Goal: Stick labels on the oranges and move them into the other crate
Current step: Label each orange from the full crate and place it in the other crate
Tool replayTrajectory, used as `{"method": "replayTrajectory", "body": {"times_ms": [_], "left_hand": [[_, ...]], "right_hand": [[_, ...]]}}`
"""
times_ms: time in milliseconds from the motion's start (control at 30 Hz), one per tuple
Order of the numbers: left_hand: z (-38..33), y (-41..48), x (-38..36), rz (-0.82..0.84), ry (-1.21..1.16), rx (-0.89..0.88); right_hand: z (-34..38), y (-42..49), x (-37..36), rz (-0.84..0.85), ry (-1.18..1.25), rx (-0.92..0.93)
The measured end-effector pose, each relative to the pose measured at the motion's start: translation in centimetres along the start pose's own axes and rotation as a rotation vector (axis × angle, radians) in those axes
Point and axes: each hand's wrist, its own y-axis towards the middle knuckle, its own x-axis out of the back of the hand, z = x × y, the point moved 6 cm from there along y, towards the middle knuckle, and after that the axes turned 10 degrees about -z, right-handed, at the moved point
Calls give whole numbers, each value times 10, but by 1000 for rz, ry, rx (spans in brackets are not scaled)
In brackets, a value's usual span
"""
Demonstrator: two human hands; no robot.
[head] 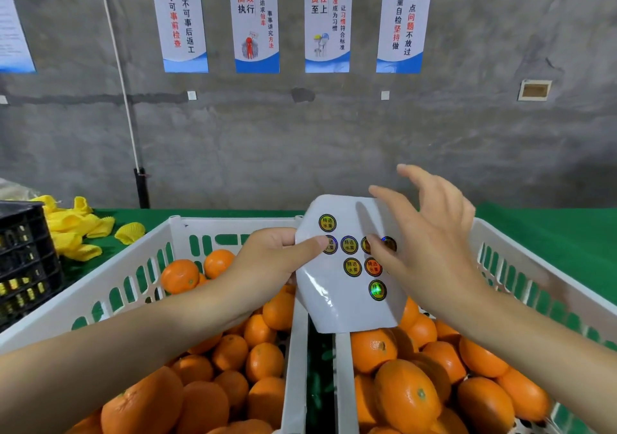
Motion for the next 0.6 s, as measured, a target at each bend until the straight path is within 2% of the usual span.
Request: {"method": "replayTrajectory", "body": {"times_ms": [100, 200, 300, 400, 600], "left_hand": [[0, -2, -4, 18, 19, -20], [-2, -5, -7, 41, 22, -42], [-5, -7, -9, 94, 18, -88], [-5, -9, -13, 148, 21, -148], [-3, -16, -18, 252, 19, -159]], "right_hand": [[13, 0, 3, 76, 135, 115], [25, -10, -7, 271, 235, 120], [27, -16, -13, 358, 303, 75], [23, -14, -11, 330, 404, -13], [25, -10, -2, 172, 478, 27]]}}
